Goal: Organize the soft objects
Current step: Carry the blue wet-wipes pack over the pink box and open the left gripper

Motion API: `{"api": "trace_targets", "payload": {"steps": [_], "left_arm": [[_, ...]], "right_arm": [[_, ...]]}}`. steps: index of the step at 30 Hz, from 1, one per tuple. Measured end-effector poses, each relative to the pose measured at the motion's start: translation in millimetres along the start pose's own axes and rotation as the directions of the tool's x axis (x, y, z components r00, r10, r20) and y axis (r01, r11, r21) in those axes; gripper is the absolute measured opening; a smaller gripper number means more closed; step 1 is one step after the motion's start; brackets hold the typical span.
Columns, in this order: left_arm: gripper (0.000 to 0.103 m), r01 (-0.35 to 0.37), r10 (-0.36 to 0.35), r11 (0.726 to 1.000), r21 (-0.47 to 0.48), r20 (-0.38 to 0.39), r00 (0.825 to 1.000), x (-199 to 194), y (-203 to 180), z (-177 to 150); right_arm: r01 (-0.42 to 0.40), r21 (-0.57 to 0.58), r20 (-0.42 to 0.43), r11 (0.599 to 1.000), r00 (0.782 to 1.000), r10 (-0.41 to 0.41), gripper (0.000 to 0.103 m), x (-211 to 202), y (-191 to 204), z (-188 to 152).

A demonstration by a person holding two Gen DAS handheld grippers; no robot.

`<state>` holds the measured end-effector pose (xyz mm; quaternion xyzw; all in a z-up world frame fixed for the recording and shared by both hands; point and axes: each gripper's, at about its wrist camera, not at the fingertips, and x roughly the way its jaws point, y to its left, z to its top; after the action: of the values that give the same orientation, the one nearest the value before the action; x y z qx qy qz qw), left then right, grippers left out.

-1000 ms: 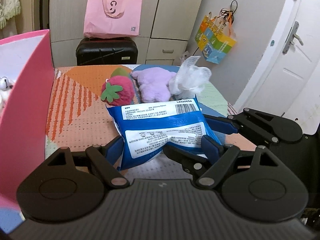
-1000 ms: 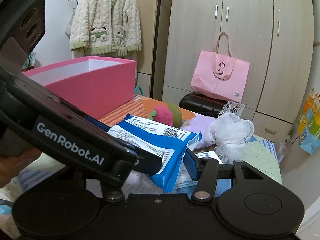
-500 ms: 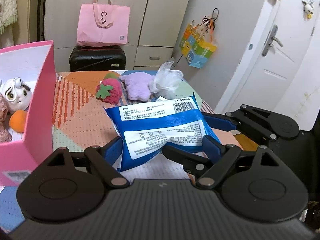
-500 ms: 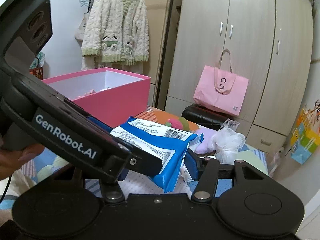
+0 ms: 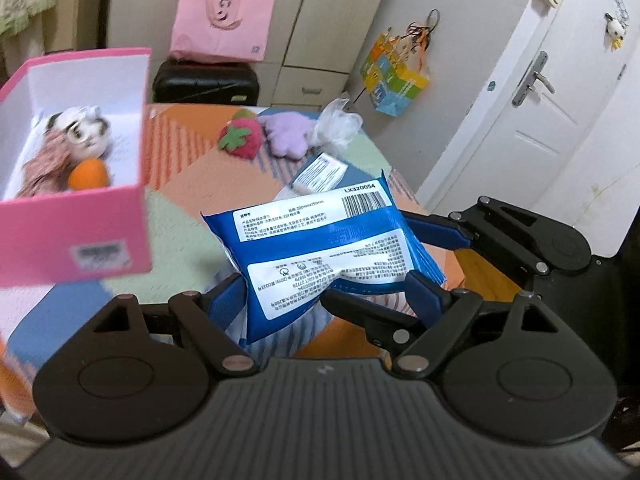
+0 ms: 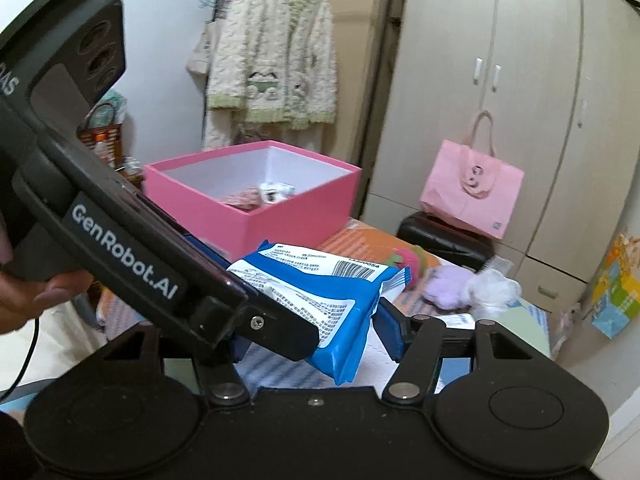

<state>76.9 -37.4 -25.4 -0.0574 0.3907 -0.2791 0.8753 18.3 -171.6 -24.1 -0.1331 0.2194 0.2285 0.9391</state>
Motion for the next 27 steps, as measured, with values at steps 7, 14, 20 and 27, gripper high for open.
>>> {"api": "trace_targets", "payload": {"steps": [7, 14, 20, 27], "left_arm": [[0.085, -0.048, 0.049, 0.998, -0.048, 0.013, 0.999, -43, 18, -8], [0.084, -0.085, 0.090, 0.995, -0.060, 0.086, 0.992, -75, 38, -3], [0.084, -0.116, 0.124, 0.991, -0.070, 0.132, 0.983, -89, 60, 16], [0.084, -0.145, 0.157, 0.986, -0.084, 0.159, 0.975, -91, 91, 39]], "right_arm": [[-0.065, -0.059, 0.028, 0.996, 0.997, 0.067, 0.067, -4, 34, 18], [-0.095, -0.106, 0.087, 0.990, 0.991, 0.104, 0.069, 2, 56, 43], [-0.119, -0.110, 0.124, 0.987, 0.983, 0.133, 0.070, 20, 63, 68], [-0.144, -0.086, 0.135, 0.986, 0.979, 0.155, 0.070, 54, 60, 97]]}}
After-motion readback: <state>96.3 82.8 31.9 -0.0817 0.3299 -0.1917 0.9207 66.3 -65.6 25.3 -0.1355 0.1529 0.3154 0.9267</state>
